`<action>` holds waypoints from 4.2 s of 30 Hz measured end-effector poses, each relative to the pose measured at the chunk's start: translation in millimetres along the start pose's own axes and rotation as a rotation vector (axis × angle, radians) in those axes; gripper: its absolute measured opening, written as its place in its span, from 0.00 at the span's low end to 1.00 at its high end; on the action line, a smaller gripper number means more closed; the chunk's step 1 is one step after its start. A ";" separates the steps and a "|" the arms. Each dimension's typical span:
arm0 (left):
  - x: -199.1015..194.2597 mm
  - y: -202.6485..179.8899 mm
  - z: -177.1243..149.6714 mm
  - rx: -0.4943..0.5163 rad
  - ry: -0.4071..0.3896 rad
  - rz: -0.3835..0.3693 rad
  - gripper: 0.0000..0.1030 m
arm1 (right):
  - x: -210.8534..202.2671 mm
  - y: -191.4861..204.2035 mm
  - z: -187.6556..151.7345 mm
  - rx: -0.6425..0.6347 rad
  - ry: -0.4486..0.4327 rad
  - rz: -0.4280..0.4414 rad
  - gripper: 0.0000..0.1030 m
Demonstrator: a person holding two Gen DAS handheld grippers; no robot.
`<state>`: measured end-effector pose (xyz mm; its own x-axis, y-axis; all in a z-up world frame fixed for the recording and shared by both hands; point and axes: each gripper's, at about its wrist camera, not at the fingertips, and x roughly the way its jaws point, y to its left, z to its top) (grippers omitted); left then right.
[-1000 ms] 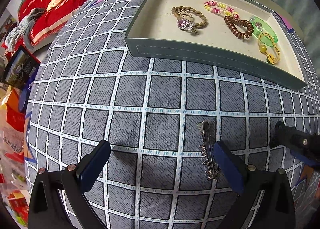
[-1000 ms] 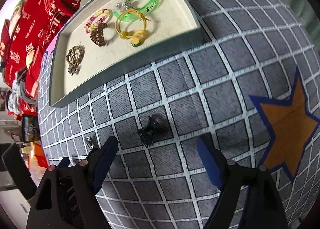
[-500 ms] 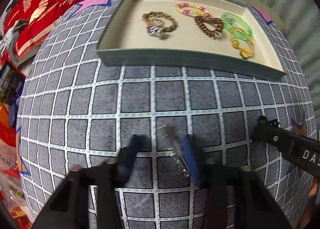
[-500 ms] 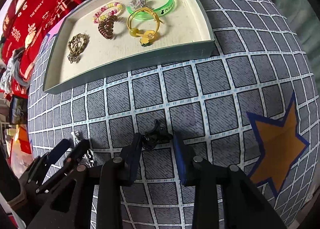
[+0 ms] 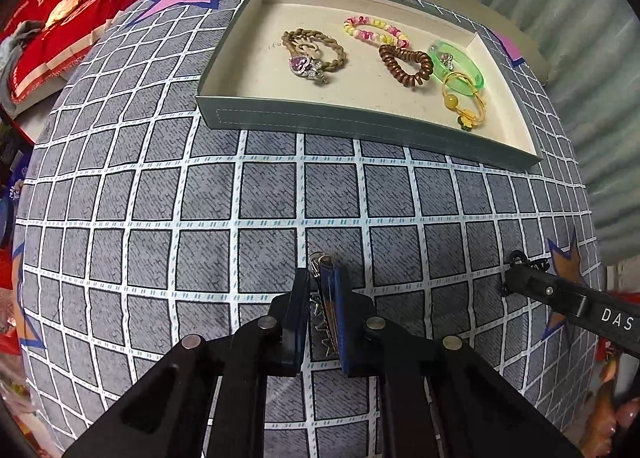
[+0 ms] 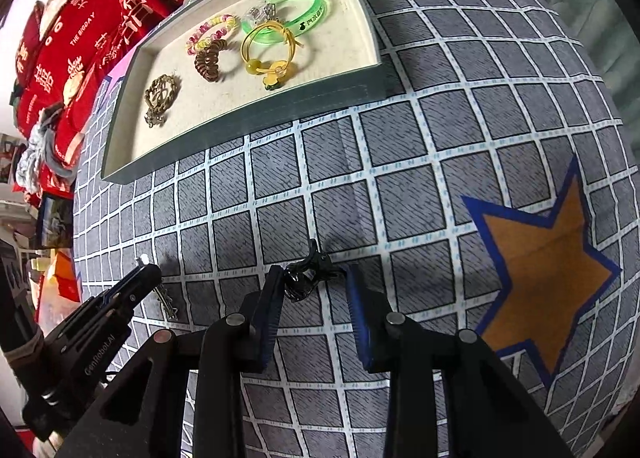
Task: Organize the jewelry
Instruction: 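Carry both clips into the tray and open the right tool to release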
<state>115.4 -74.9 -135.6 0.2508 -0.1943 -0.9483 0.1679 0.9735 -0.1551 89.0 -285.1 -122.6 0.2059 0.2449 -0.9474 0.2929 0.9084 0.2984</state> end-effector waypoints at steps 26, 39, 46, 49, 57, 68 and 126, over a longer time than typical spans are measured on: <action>-37.6 -7.2 28.5 0.027 -0.073 -0.006 0.22 | -44.6 -4.7 29.2 -0.032 -0.059 0.046 0.33; -45.3 -7.3 70.9 0.035 -0.133 0.007 0.22 | -55.8 6.0 72.7 -0.084 -0.100 0.067 0.33; -41.9 -11.0 93.9 0.044 -0.154 0.014 0.22 | -58.1 13.4 100.7 -0.105 -0.122 0.079 0.33; -38.7 -12.4 102.5 0.045 -0.157 0.019 0.22 | -56.7 16.7 110.6 -0.118 -0.125 0.082 0.33; -30.2 -12.6 120.3 0.042 -0.164 0.033 0.22 | -45.2 22.6 133.6 -0.143 -0.118 0.085 0.33; -9.9 -18.1 148.5 0.030 -0.167 0.055 0.22 | -26.5 23.9 165.6 -0.162 -0.112 0.079 0.33; 28.7 -31.9 143.7 0.081 -0.105 0.153 0.22 | 26.2 26.0 137.2 -0.163 0.024 0.145 0.65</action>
<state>254.3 -128.9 -118.1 0.3766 -0.0609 -0.9244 0.1956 0.9806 0.0151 230.0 -301.5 -123.9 0.2119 0.3836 -0.8989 0.1060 0.9053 0.4113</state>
